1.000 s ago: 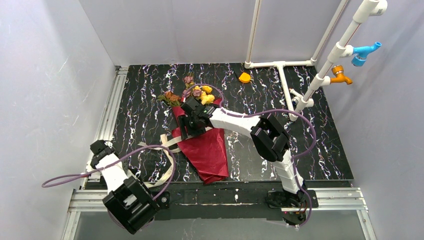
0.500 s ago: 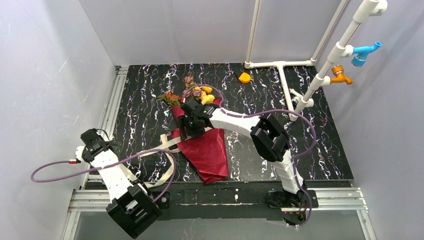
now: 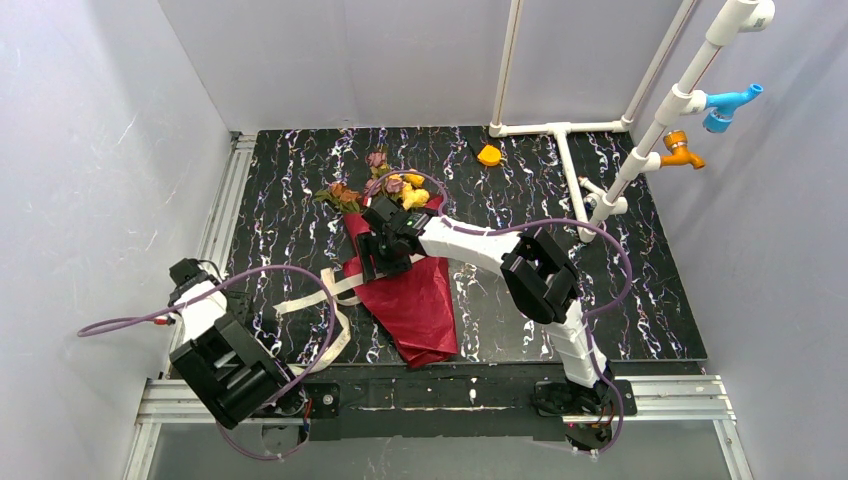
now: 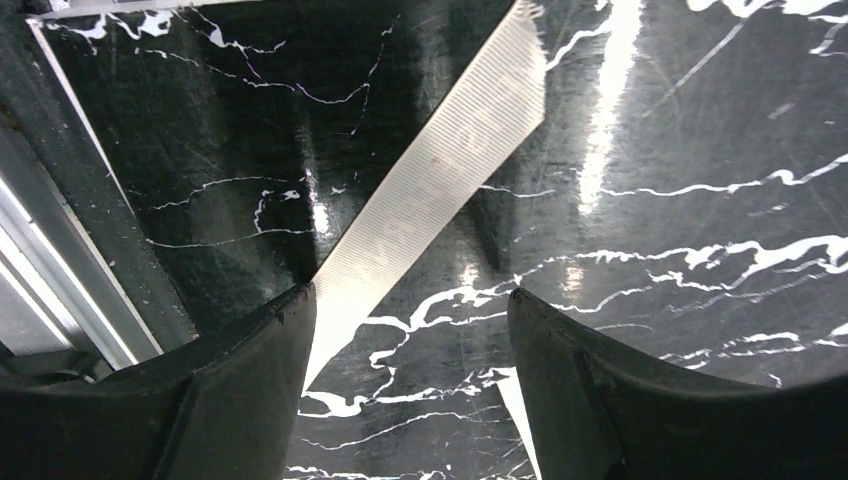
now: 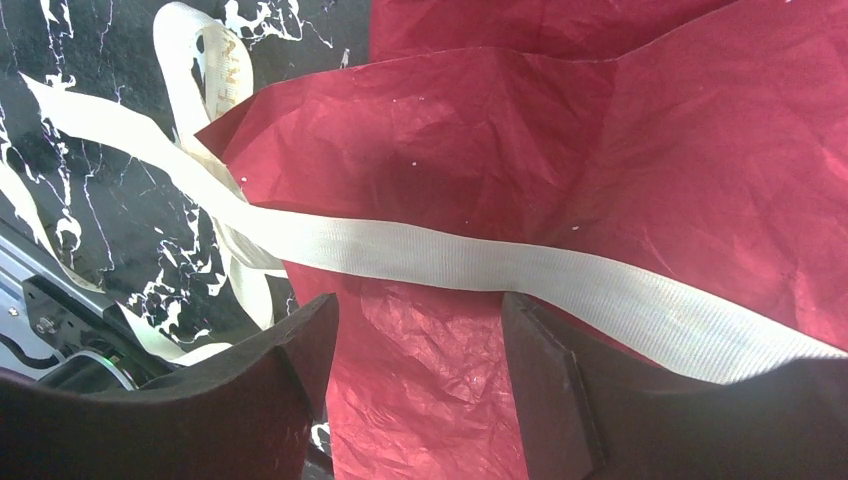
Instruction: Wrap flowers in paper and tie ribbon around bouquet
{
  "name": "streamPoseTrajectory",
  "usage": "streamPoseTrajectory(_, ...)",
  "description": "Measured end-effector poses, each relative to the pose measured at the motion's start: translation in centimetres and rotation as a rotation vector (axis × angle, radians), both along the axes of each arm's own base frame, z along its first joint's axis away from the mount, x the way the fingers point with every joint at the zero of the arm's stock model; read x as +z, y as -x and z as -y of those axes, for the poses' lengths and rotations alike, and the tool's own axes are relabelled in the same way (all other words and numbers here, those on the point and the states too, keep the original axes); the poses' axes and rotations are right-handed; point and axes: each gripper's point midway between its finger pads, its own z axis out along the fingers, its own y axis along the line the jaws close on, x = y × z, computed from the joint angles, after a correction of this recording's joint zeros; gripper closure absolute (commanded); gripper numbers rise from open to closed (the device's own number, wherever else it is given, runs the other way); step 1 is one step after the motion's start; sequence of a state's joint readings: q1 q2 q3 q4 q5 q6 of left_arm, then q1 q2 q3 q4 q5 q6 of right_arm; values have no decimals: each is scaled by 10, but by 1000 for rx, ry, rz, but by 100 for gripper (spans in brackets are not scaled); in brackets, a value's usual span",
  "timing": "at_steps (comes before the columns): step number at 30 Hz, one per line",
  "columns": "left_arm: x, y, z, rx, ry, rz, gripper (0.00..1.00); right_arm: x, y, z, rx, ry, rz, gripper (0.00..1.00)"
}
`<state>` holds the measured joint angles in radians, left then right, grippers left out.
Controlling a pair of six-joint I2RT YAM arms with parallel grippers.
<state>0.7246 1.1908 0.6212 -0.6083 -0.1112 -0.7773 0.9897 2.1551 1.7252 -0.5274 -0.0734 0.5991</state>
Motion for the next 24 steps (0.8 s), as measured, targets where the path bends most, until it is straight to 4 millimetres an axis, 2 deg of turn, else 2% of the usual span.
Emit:
streamPoseTrajectory(5,-8,0,0,3,23,-26,33,1,0,0,1,-2,-1,31)
streamPoseTrajectory(7,-8,1,0,5,23,-28,39,2,0,-1,0,-3,0,31)
streamPoseTrajectory(12,-11,5,-1,12,18,-57,70,4,-1,-2,1,-6,1,31)
streamPoseTrajectory(16,-13,4,-4,11,24,-71,88,4,0,0,2,-1,-5,31)
streamPoseTrajectory(19,-13,-5,-8,4,27,-52,100,3,0,1,1,1,-8,31)
streamPoseTrajectory(24,-11,-29,-14,-17,31,35,100,3,-3,3,-6,1,-11,31)
